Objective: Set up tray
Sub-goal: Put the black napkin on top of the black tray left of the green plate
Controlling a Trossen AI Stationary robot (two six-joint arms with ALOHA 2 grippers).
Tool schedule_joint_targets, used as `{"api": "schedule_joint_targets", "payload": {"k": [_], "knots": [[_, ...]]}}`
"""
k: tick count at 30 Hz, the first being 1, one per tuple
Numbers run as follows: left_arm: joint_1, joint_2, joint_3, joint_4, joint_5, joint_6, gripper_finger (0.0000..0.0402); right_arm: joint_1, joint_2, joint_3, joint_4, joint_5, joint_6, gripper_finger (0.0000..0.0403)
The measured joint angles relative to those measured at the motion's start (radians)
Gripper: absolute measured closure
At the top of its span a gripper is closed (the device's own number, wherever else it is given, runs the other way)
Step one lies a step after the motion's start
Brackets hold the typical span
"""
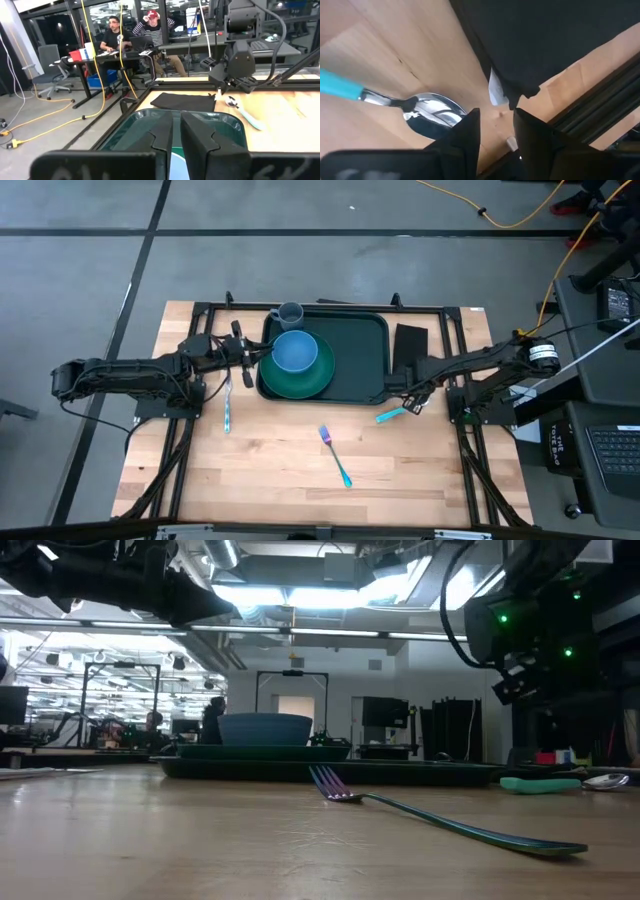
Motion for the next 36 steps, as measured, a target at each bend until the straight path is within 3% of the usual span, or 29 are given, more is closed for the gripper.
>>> {"api": "schedule_joint_targets", "payload": {"k": [20, 36], "knots": [[0.0, 0.0, 0.0, 0.0, 0.0, 0.0, 0.0371, 0.0, 0.0, -0.058, 0.086, 0.036, -0.131, 0.0281], [0.0, 0.0, 0.0, 0.001, 0.0, 0.003, 0.037, 0.0, 0.0, -0.058, 0.084, -0.008, -0.159, 0.0281]]}}
